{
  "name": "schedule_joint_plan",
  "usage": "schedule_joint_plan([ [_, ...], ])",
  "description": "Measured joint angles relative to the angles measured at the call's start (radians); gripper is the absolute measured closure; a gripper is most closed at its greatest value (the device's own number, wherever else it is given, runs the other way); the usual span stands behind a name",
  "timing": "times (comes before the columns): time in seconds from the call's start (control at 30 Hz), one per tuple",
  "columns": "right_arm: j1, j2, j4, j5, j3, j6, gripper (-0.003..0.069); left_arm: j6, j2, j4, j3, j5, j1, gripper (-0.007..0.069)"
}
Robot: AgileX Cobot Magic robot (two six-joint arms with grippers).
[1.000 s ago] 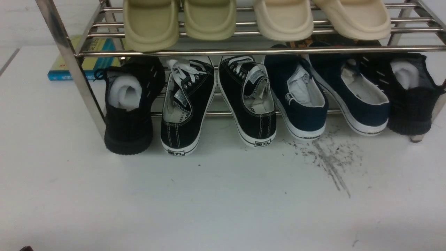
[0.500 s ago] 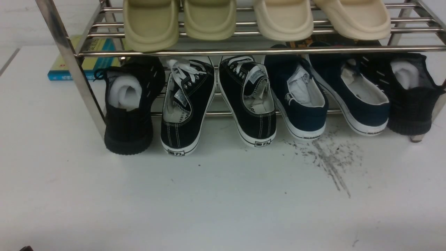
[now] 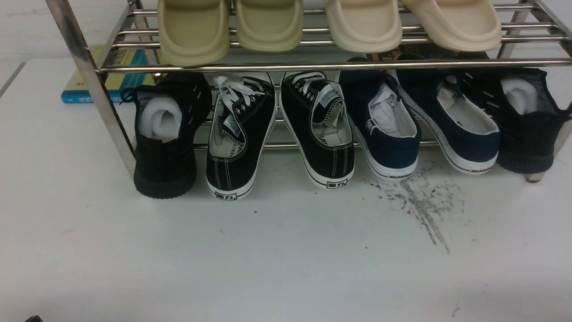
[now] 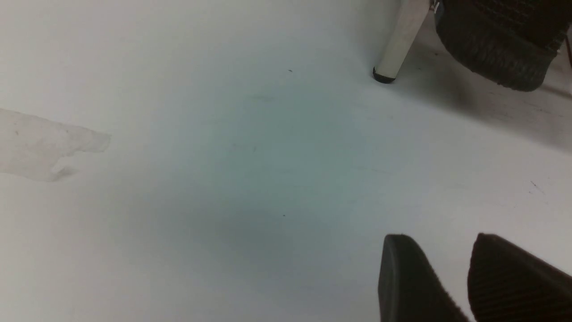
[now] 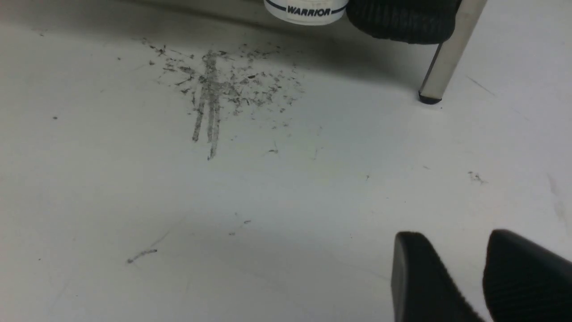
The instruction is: Take the shoes off the shelf with your hand on the white table.
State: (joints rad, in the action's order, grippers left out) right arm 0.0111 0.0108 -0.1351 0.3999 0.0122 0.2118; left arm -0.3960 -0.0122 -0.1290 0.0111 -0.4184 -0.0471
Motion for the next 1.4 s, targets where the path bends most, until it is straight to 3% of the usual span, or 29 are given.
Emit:
schedule_joint_plan([
  [0.07,0.000,0.000,-0.042,-0.004,0.000,-0.033,0.0419,0.000,0.000,0.000,0.000,0.000,0.000,0.0383],
  [0.1,0.000,0.000,-0.208,-0.009,0.002,-0.142,0.0419,0.000,0.000,0.000,0.000,0.000,0.000,0.0383],
  [0.13,0.000,0.000,-0.250,-0.009,0.003,-0.155,0.0419,0.000,0.000,0.000,0.000,0.000,0.000,0.0383],
  [0.17,0.000,0.000,-0.421,-0.009,0.008,-0.258,0.0419,0.000,0.000,0.000,0.000,0.000,0.000,0.0383],
  [0.3,0.000,0.000,-0.716,-0.009,0.012,-0.403,0.0419,0.000,0.000,0.000,0.000,0.000,0.000,0.0383],
  [0.4,0.000,0.000,-0.854,-0.024,0.012,-0.438,0.0419,0.000,0.000,0.000,0.000,0.000,0.000,0.0383],
  [0.5,0.000,0.000,-0.908,-0.052,0.012,-0.427,0.0419,0.000,0.000,0.000,0.000,0.000,0.000,0.0383],
  [0.67,0.000,0.000,-0.925,-0.062,-0.019,-0.317,0.0419,0.000,0.000,0.000,0.000,0.000,0.000,0.0383],
  [0.77,0.000,-0.008,-0.924,-0.098,-0.125,-0.154,0.0451,0.000,0.000,0.000,0.000,0.000,0.000,0.0383],
  [0.83,0.000,-0.071,-0.895,-0.125,-0.271,0.020,0.0545,0.000,0.000,0.000,0.000,0.000,0.000,0.0383],
  [0.93,0.000,-0.202,-0.833,-0.082,-0.416,0.186,0.0655,0.000,0.000,0.000,0.000,0.000,0.000,0.0383],
  [1.07,0.000,-0.472,-0.700,0.130,-0.577,0.231,0.0663,0.000,0.000,0.000,0.000,0.000,0.000,0.0383],
  [1.27,0.000,-0.912,-0.480,0.458,-0.762,0.155,0.0655,0.000,0.000,0.000,0.000,0.000,0.000,0.0383],
  [1.4,0.011,-1.103,-0.466,0.533,-0.853,0.184,0.0648,0.000,0.000,0.000,0.000,0.000,0.000,0.0383],
])
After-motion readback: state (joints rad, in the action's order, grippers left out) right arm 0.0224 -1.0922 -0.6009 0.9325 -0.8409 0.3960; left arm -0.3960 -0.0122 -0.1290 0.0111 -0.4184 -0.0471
